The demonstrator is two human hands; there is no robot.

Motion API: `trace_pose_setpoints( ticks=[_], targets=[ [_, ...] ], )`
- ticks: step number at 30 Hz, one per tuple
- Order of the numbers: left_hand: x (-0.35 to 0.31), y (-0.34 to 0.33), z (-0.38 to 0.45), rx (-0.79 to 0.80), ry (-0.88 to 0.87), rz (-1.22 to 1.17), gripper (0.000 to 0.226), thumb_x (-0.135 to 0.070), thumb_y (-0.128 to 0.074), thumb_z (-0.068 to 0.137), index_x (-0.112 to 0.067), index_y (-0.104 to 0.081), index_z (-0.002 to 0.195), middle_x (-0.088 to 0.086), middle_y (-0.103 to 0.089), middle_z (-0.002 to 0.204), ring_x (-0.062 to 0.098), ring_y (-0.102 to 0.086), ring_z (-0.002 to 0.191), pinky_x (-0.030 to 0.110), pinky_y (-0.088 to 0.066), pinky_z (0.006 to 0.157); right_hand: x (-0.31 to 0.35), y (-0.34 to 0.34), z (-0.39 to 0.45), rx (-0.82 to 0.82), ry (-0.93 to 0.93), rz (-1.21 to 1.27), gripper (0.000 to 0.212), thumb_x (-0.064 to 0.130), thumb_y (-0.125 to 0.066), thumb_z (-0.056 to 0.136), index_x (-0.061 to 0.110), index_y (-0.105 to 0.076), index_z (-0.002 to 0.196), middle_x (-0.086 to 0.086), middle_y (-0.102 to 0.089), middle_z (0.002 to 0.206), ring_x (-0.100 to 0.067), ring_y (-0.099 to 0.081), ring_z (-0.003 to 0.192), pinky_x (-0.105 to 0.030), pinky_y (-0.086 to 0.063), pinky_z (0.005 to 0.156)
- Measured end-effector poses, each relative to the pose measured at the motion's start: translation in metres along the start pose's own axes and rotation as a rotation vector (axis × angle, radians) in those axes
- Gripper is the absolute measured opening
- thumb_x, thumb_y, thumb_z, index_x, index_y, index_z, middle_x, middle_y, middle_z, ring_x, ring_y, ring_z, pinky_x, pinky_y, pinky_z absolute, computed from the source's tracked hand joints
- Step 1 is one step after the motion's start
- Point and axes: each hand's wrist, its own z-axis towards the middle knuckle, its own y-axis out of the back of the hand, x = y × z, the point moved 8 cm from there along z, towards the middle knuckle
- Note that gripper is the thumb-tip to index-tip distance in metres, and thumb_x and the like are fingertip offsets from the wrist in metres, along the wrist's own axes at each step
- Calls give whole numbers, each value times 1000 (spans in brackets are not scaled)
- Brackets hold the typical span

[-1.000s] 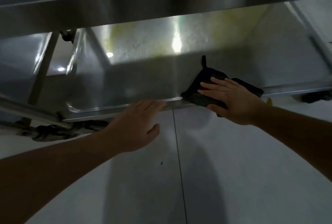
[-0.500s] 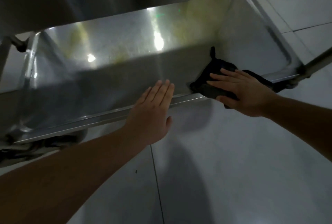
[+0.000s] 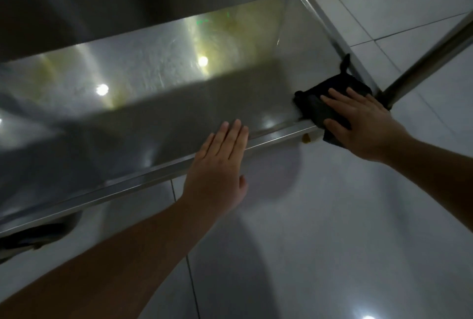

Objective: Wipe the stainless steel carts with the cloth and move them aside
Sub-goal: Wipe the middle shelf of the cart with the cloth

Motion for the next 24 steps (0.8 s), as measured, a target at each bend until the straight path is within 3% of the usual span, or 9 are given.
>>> trace_pose_setpoints(
  ticks=[6,10,13,18,21,24],
  targets=[
    [4,-3,1,21,-13,-5,103,-41,-68,82,-16,-19,169,1,-12,177,21,-8,164,40,-11,132,-1,1,19,-63,-208,30,70,59,-20,101,31,-17,165,4,-17,173,-30,-13,159,-52,-9,128],
    [6,-4,0,5,-11,-25,105,-44,-69,80,-17,-21,169,0,-13,177,20,-8,164,40,-12,132,-9,8,65,-49,-299,54,68,53,-25,105,28,-10,166,2,-6,175,-30,-1,161,-50,-3,129],
    [6,-2,0,-48,-24,-32,106,-44,-73,77,-15,-26,167,2,-20,176,22,-13,163,41,-17,131,-12,22,106,-45,-259,88,69,53,-24,104,29,-8,167,4,-2,175,-27,7,161,-47,4,128],
    [5,0,1,-65,-33,-38,103,-44,-71,77,-13,-30,166,3,-22,175,23,-14,163,40,-16,131,1,43,152,-62,-204,68,69,52,-25,103,29,-11,167,3,-4,175,-28,4,161,-48,2,129],
    [4,-1,-1,-57,-15,-51,103,-46,-69,78,-14,-29,166,2,-21,175,22,-12,163,42,-18,130,19,35,133,-33,-127,77,66,53,-27,107,30,-10,166,3,-3,175,-26,4,161,-46,2,127],
    [3,-2,-1,-47,-13,-48,103,-48,-69,78,-14,-29,167,1,-20,176,21,-11,163,41,-18,131,37,15,93,35,77,50,65,57,-28,108,39,-4,165,15,3,173,-11,11,156,-38,6,124]
  ],
)
